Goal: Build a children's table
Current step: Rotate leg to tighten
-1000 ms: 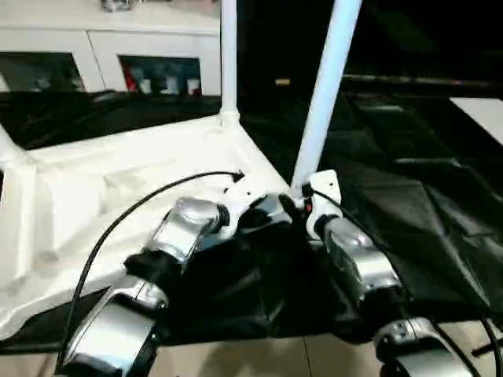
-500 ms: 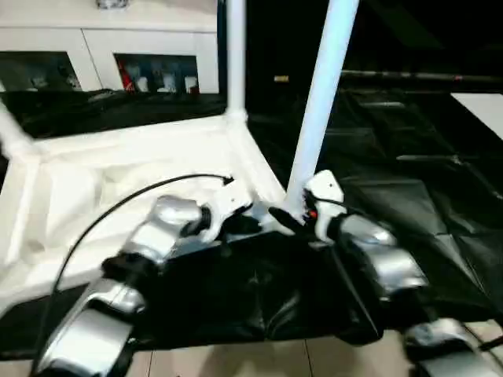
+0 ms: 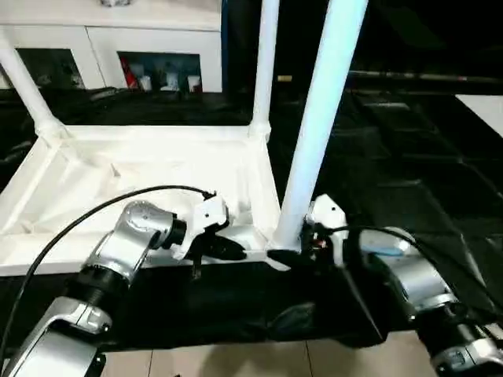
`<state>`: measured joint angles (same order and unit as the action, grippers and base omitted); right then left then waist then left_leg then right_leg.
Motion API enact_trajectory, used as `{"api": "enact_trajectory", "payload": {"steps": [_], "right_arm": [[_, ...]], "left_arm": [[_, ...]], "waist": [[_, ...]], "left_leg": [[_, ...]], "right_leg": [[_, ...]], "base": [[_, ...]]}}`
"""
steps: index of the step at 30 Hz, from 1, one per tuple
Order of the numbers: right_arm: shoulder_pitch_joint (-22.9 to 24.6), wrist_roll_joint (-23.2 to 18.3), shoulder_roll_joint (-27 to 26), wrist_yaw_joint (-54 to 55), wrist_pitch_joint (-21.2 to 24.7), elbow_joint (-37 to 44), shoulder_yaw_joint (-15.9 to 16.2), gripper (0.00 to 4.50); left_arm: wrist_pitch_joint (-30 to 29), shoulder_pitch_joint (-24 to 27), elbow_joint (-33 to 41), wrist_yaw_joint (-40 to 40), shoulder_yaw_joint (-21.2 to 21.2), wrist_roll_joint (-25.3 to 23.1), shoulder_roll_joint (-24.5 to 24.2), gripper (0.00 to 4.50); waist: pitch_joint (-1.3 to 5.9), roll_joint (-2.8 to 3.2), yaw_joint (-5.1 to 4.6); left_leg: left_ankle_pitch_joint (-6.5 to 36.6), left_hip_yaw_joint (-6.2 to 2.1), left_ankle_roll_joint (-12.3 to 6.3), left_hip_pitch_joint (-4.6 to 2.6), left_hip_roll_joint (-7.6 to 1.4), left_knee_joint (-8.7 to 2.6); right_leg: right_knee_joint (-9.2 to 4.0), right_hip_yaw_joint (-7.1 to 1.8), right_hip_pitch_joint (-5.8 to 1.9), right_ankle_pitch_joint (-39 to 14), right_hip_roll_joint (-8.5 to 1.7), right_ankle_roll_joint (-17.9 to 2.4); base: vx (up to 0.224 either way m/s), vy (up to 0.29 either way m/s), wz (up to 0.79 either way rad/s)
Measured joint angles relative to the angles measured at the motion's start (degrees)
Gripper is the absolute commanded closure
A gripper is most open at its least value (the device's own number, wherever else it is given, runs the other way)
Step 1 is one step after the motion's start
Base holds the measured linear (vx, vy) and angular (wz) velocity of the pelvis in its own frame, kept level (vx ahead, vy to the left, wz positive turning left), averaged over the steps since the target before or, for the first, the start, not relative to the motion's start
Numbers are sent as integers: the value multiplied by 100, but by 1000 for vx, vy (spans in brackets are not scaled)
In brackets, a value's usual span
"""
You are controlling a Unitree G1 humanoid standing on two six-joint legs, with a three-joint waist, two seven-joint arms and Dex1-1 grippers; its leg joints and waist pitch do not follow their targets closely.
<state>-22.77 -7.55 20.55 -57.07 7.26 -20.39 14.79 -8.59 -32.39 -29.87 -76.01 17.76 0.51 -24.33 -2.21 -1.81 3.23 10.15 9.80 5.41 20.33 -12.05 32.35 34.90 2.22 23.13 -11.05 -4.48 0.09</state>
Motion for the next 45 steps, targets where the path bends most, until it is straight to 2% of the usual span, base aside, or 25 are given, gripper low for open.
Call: {"api": "enact_trajectory", "payload": {"steps": [3, 9, 14, 18, 23, 28, 31, 32, 34, 45], "right_arm": [[0, -11, 3, -47, 1, 0, 17, 127], [1, -3, 2, -80, 1, -1, 40, 165], [0, 27, -20, -17, -5, -19, 37, 176], [-39, 67, -261, 563, -9, -258, -109, 178], [-315, 268, -1215, 2818, 166, -977, -786, 178], [-642, 372, -1731, 4286, 180, -1483, -1067, 178], [-750, 404, -1796, 4533, 54, -1712, -1106, 178], [-772, 418, -1811, 4542, 0, -1762, -1121, 122], [-785, 423, -1834, 4500, -121, -1845, -1177, 108], [-785, 425, -1791, 4214, -177, -1859, -1206, 99]], "left_arm": [[-58, 19, 43, 2, -3, 9, -9, 450], [-119, 28, 94, 10, -4, 2, -15, 450], [-130, 46, 120, 70, -9, 2, -14, 450], [-148, 20, -1, 518, -97, -54, 155, 450], [-238, -484, -764, 1940, -205, -392, 927, 450], [-332, -798, -1253, 2792, -213, -546, 1479, 450], [-306, -874, -1424, 2915, -217, -587, 1610, 450], [-270, -877, -1445, 2926, -218, -594, 1615, 450], [-206, -898, -1496, 2921, -219, -604, 1613, 450], [-90, -898, -1506, 2842, -219, -623, 1557, 450]], "waist": [[0, 0, 1], [-1, -1, 2], [-3, -7, -1], [-3, -22, -18], [1, -33, -46], [14, -24, -24], [29, -2, -4], [31, 1, -4], [31, 2, 3], [27, 7, 1]], "left_leg": [[0, 0, 0, 1, 0, 0], [0, 0, 0, 0, 0, 4], [-1, 0, 0, -2, 0, 5], [-4, 0, 5, -18, 0, 19], [-6, -1, 7, -26, 9, 32], [-6, -2, 6, -26, 15, 31], [-6, 0, 6, -25, 16, 30], [-6, 0, 6, -22, 16, 30], [-6, -2, 6, -23, 15, 27], [-6, -2, 6, -21, 13, 15]], "right_leg": [[0, 0, 0, 0, 0, 0], [2, -1, 0, 0, 0, 0], [4, -1, -1, 0, 0, 0], [13, -5, -12, 8, 0, -4], [5, -16, -20, 7, -7, 19], [7, -13, -29, 10, -13, 23], [4, -16, -33, 10, -13, 24], [5, -15, -33, 10, -14, 23], [5, -13, -31, 9, -13, 25], [5, -9, -24, 6, -12, 35]], "base": [[0, 0, 0], [0, 0, 0], [0, 0, 0], [0, 0, 0], [0, 0, 0], [0, 0, 0], [0, 0, 0], [0, 0, 0], [0, 0, 0], [0, 0, 0]]}}
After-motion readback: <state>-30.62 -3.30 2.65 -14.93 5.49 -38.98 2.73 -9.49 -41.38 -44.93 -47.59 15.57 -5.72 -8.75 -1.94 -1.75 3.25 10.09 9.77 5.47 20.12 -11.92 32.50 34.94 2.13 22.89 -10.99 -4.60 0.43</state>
